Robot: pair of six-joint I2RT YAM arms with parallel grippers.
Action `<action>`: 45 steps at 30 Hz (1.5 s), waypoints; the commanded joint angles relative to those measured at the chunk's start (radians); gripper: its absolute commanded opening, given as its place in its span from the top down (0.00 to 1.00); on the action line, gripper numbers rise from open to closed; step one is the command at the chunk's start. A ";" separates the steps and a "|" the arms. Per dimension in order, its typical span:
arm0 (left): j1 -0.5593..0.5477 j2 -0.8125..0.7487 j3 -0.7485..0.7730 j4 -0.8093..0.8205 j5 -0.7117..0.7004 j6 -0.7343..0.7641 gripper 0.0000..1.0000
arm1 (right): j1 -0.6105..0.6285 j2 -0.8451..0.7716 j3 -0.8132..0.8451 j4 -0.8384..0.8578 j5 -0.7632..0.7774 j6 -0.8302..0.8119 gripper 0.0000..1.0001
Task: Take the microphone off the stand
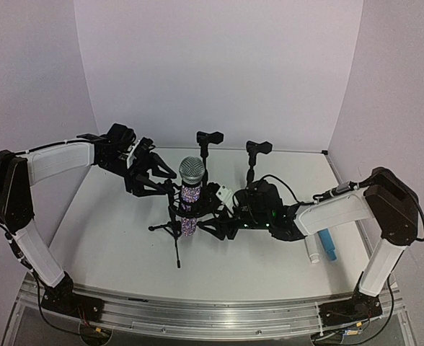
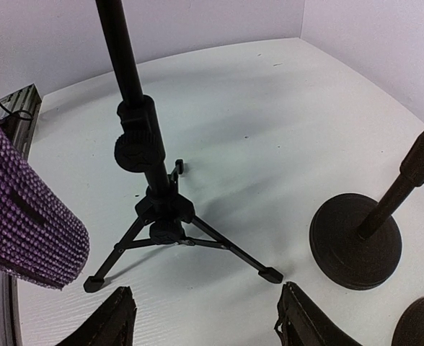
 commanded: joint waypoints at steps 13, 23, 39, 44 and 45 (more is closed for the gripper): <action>-0.005 0.006 0.043 -0.164 -0.008 0.134 0.84 | 0.000 -0.044 0.020 -0.019 0.028 -0.014 0.36; 0.022 0.018 -0.051 -0.081 0.016 -0.020 1.00 | 0.000 -0.071 0.018 -0.020 0.051 -0.008 0.36; 0.069 -0.005 -0.456 0.891 -0.111 -0.692 1.00 | 0.000 -0.179 -0.015 -0.048 0.136 0.059 0.35; 0.069 -0.026 -0.504 0.959 -0.175 -0.753 1.00 | 0.000 -0.324 -0.017 -0.221 0.292 0.157 0.34; 0.069 -0.033 -0.513 0.968 -0.184 -0.760 1.00 | 0.000 -0.362 -0.015 -0.265 0.313 0.171 0.34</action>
